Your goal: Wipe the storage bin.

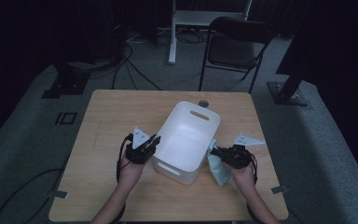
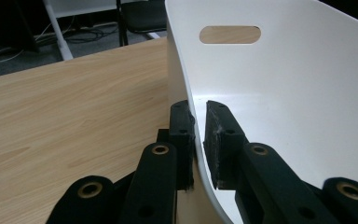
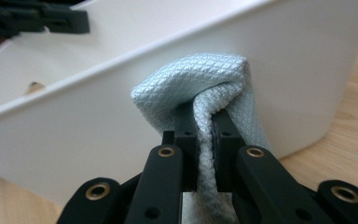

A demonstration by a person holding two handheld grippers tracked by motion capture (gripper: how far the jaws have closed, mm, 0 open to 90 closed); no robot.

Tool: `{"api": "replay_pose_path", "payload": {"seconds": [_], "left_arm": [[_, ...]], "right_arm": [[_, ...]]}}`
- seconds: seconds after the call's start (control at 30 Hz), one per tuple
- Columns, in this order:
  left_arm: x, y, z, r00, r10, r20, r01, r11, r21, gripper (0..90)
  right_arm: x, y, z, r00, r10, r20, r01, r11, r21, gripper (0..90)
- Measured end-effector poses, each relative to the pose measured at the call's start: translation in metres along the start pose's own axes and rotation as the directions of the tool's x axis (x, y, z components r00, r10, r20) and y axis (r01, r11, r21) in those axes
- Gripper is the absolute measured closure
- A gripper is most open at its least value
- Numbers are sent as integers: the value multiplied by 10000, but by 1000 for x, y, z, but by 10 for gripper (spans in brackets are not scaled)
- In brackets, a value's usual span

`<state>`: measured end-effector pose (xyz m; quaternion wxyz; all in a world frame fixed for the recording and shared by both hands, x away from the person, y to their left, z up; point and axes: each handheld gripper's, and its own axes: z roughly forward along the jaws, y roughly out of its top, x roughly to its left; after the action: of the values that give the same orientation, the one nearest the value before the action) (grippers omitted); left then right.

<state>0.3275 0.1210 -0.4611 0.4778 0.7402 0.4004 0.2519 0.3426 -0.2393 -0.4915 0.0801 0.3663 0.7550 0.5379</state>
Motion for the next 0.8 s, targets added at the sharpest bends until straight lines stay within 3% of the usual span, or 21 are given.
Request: {"api": "replay_pose_path", "payload": {"seconds": [0.27, 0.47, 0.8], "left_arm": [[2, 0, 1, 9997, -149, 194, 150, 9999, -70, 816], [0, 0, 1, 9999, -25, 138, 26, 10000, -42, 816], [-1, 1, 2, 10000, -62, -26, 62, 10000, -41, 805]], "right_arm": [[-9, -10, 9, 9996, 272, 83, -275, 9986, 453, 843], [-17, -18, 16, 9985, 491, 240, -509, 9957, 777, 844], [-31, -37, 34, 9921, 1052, 680, -1148, 9807, 1581, 843]]}}
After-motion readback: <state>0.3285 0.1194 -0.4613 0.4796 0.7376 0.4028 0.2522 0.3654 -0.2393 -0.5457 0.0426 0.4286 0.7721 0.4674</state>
